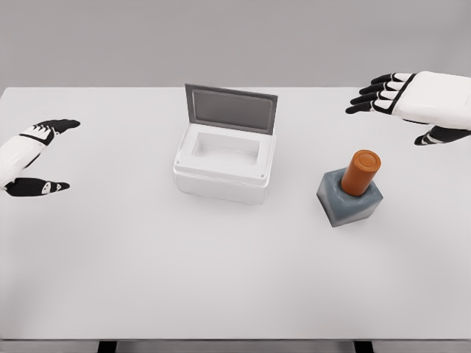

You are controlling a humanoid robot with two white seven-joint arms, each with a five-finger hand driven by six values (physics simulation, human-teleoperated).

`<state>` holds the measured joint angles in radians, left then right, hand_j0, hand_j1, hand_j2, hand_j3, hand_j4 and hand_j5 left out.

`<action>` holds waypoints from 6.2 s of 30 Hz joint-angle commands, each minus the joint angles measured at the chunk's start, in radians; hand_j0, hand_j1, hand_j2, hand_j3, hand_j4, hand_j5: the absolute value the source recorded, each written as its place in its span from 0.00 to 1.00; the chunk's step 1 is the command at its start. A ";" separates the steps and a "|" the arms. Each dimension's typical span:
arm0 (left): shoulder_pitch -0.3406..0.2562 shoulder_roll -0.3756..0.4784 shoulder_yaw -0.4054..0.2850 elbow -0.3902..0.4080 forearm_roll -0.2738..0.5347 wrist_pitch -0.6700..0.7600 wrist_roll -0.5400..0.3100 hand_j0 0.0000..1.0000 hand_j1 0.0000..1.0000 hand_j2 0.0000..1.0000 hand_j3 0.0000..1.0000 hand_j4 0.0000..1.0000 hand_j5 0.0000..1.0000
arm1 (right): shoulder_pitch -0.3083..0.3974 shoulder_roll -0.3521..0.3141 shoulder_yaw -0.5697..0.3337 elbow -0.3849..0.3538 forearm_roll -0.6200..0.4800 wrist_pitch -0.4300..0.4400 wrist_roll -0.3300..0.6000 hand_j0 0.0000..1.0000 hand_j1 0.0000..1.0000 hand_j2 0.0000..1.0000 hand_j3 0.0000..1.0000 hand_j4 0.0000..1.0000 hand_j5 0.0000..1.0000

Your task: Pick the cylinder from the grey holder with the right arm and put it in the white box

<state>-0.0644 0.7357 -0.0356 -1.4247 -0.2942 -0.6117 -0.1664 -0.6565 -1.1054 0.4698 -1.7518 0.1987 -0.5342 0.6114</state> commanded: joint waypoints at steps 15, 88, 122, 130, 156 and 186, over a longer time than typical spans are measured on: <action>0.003 0.001 0.005 -0.003 0.012 0.001 0.004 1.00 1.00 1.00 1.00 1.00 1.00 | 0.006 -0.186 0.009 -0.002 -0.116 -0.077 0.000 1.00 1.00 1.00 1.00 1.00 1.00; 0.003 0.004 0.014 -0.002 0.017 0.001 0.004 1.00 1.00 1.00 1.00 1.00 1.00 | -0.008 0.035 0.202 0.091 -0.025 -0.077 0.000 0.34 0.34 0.34 0.34 0.34 0.34; 0.003 0.002 0.014 -0.003 0.017 0.001 0.004 1.00 1.00 1.00 1.00 1.00 1.00 | -0.209 0.426 0.248 0.247 0.030 -0.077 0.000 0.25 0.25 0.25 0.25 0.25 0.25; 0.005 0.002 0.014 -0.005 0.017 0.001 0.004 1.00 1.00 1.00 1.00 1.00 1.00 | -0.244 0.492 0.291 0.339 0.058 -0.077 0.000 0.25 0.25 0.25 0.25 0.25 0.25; 0.005 0.002 0.014 -0.005 0.017 0.001 0.004 1.00 1.00 1.00 1.00 1.00 1.00 | -0.285 0.539 0.346 0.383 0.085 -0.077 0.000 0.26 0.26 0.26 0.26 0.26 0.26; -0.012 0.008 0.045 0.000 0.012 0.001 -0.004 1.00 1.00 1.00 1.00 1.00 1.00 | -0.311 0.524 0.337 0.334 0.104 -0.077 0.000 0.98 0.98 0.98 0.98 0.98 0.98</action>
<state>-0.0752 0.7421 0.0087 -1.4247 -0.2891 -0.6117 -0.1706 -0.9771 -0.5788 0.8144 -1.4073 0.3049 -0.6136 0.6113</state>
